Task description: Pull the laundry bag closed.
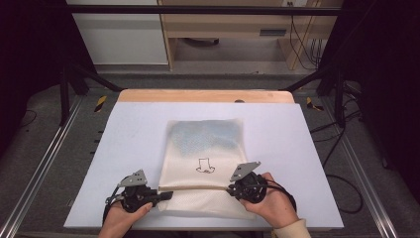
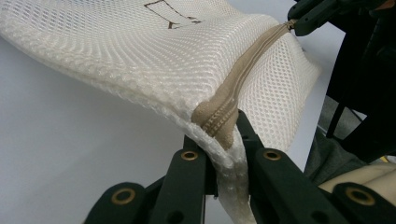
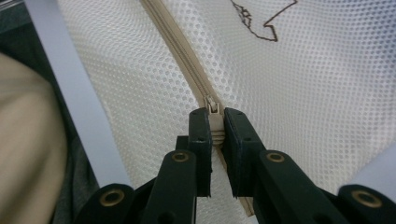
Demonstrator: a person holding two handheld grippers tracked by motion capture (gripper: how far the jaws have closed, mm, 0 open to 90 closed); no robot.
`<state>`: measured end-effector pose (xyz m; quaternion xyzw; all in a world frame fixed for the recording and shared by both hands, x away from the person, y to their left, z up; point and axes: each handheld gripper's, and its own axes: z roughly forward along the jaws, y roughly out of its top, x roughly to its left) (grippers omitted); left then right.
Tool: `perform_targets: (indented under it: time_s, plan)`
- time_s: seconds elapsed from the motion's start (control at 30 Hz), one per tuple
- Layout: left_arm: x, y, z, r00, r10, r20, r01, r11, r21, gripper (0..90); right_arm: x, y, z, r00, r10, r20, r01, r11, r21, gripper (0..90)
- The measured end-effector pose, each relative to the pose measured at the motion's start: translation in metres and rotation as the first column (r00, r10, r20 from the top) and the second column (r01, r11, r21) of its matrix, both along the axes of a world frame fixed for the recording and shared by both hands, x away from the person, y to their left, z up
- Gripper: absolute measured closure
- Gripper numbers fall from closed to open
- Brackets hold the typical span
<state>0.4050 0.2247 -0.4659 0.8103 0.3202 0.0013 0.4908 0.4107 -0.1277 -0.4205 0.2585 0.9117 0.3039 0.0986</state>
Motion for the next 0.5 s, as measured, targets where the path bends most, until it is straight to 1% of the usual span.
perform_targets:
  time_s: [0.07,0.2,0.27,0.3,0.37,0.4,0.5]
  plan:
    - [0.0,0.0,0.0,1.0,0.002,-0.003,-0.002,1.0,-0.005,84.9,-0.003,-0.001,-0.002,0.9996,-0.006,0.026,0.006,1.0,0.017,81.9]
    - [0.001,0.001,0.001,1.0,0.006,0.001,-0.006,1.0,-0.004,84.9,-0.005,-0.004,-0.002,0.9994,-0.015,0.031,0.014,0.999,0.046,81.9]
    - [0.001,0.002,0.001,0.9999,0.01,0.001,-0.01,0.9999,-0.005,84.9,-0.004,-0.004,-0.006,0.9994,-0.008,0.035,0.005,0.998,0.067,81.9]
    - [0.001,0.002,0.001,1.0,0.01,0.0,-0.01,0.9999,-0.002,84.9,-0.004,-0.004,-0.008,0.9996,-0.005,0.028,0.003,0.998,0.064,81.9]
    - [0.001,0.001,0.001,0.9999,0.011,0.0,-0.011,0.9999,0.003,84.9,-0.003,-0.005,-0.012,0.9997,-0.014,0.022,0.012,0.997,0.08,81.9]
    - [0.001,0.001,0.001,1.0,0.009,0.001,-0.009,0.9999,0.006,84.9,-0.003,-0.005,-0.013,0.9997,-0.016,0.016,0.014,0.997,0.075,81.9]
    - [0.001,0.002,0.001,0.9999,0.01,0.001,-0.01,0.9999,0.007,84.9,-0.005,-0.004,-0.015,0.9994,-0.014,0.031,0.011,0.997,0.076,81.9]
